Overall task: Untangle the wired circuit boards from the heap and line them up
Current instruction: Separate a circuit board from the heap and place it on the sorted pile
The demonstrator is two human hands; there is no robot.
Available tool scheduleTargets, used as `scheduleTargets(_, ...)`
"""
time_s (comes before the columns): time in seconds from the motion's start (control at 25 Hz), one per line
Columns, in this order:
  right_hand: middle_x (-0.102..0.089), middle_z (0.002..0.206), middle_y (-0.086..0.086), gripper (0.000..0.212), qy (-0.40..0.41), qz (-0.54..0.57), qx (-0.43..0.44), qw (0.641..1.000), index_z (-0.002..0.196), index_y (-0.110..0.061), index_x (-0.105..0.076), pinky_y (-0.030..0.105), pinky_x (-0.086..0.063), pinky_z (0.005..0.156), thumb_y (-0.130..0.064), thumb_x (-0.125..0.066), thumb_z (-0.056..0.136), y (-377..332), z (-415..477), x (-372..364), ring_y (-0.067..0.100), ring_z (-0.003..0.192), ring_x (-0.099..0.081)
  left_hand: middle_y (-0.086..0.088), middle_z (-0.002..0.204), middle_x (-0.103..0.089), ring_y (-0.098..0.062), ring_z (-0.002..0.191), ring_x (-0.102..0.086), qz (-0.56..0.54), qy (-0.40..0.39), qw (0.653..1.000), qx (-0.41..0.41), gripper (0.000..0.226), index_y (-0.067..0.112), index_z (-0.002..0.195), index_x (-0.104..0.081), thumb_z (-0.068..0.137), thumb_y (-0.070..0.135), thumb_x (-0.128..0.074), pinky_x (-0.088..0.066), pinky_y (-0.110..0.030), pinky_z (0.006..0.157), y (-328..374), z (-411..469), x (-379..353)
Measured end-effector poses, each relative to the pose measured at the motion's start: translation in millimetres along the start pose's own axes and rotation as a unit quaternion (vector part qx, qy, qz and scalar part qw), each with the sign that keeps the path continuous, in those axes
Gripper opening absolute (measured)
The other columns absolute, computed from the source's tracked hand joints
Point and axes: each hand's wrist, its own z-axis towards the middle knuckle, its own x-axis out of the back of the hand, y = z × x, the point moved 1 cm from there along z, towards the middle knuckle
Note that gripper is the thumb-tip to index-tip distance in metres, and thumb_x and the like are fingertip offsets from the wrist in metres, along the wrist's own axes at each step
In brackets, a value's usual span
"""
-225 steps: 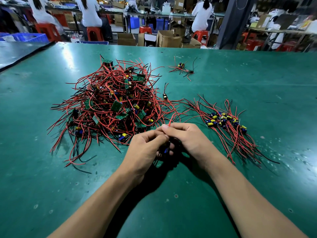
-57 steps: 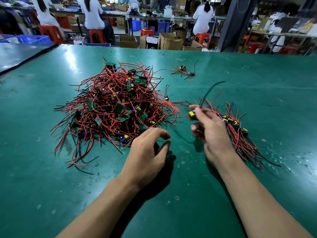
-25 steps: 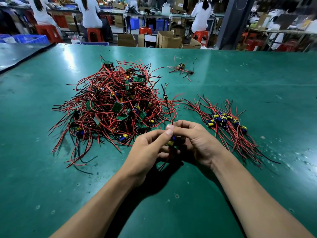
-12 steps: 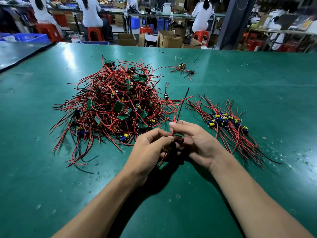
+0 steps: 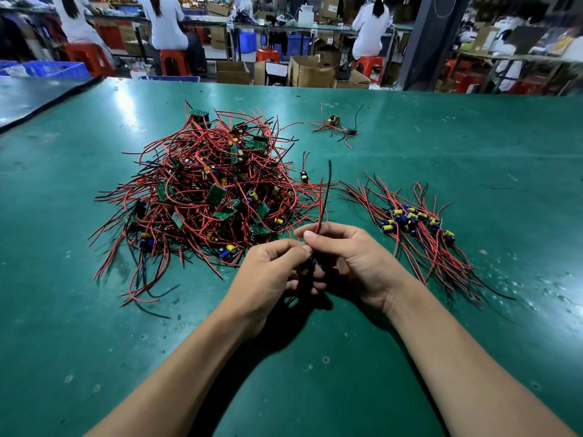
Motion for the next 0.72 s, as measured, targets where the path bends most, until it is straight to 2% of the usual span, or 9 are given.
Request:
scheduleTargets(0.12,-0.053,0.061,0.002,0.014,0.064,-0.024,0.042,0.997,0.09,-0.016,-0.077,0.021,-0.041,0.044,-0.024,-0.078,0.079,5,5,-1,0.012,0.044,-0.044,-0.017,0.06,-0.061,-0.025,0.048,-0.059,0.007,0.018,1.0,0.006,0.025,0.008,0.072,-0.063,0.094,0.004,-0.053,-0.054,-0.029,0.047,-1,3,-1)
scheduleTargets(0.24,-0.04,0.052,-0.005,0.018,0.156,-0.053,0.088,0.982,0.09,-0.011,-0.075,0.014,-0.027,0.039,-0.027,-0.079,0.081,5,9,4,0.006,0.039,-0.032,-0.014,0.059,-0.06,-0.023,0.047,-0.058,0.012,0.012,1.0,0.013,0.034,0.016,0.065,-0.065,0.094,0.004,-0.053,-0.052,-0.026,0.046,-2,2,-3)
scheduleTargets(0.32,-0.037,0.047,-0.006,0.014,0.21,-0.065,0.112,0.969,0.08,-0.014,-0.072,0.013,-0.02,0.039,-0.027,-0.079,0.082,3,11,9,0.007,0.036,-0.027,-0.013,0.058,-0.061,-0.022,0.047,-0.058,0.031,0.002,0.999,0.013,0.038,0.019,0.061,-0.065,0.094,0.004,-0.053,-0.052,-0.026,0.047,-2,1,-4)
scheduleTargets(0.4,-0.034,0.045,-0.005,0.02,0.244,-0.065,0.122,0.96,0.072,-0.018,-0.067,0.014,-0.016,0.04,-0.028,-0.078,0.085,1,12,13,0.008,0.035,-0.024,-0.013,0.059,-0.062,-0.023,0.048,-0.058,0.044,-0.002,0.999,0.011,0.034,0.017,0.064,-0.065,0.094,0.005,-0.054,-0.051,-0.026,0.048,-2,0,-6)
scheduleTargets(0.6,-0.044,0.053,-0.011,0.022,0.258,-0.025,0.147,0.955,0.079,-0.01,-0.069,0.016,-0.022,0.036,-0.027,-0.07,0.092,-4,13,17,0.005,0.039,-0.029,-0.012,0.06,-0.063,-0.023,0.049,-0.059,0.069,-0.011,0.997,0.009,0.019,0.006,0.076,-0.063,0.094,0.005,-0.055,-0.051,-0.025,0.049,-1,-1,-6)
scheduleTargets(0.72,-0.045,0.054,-0.01,0.032,0.256,0.037,0.102,0.96,0.073,-0.011,-0.071,0.016,-0.022,0.035,-0.031,-0.065,0.096,-9,13,18,0.004,0.038,-0.03,-0.013,0.06,-0.064,-0.023,0.05,-0.058,0.087,-0.012,0.996,0.003,0.016,0.003,0.079,-0.063,0.093,0.006,-0.057,-0.049,-0.024,0.05,0,-2,-6)
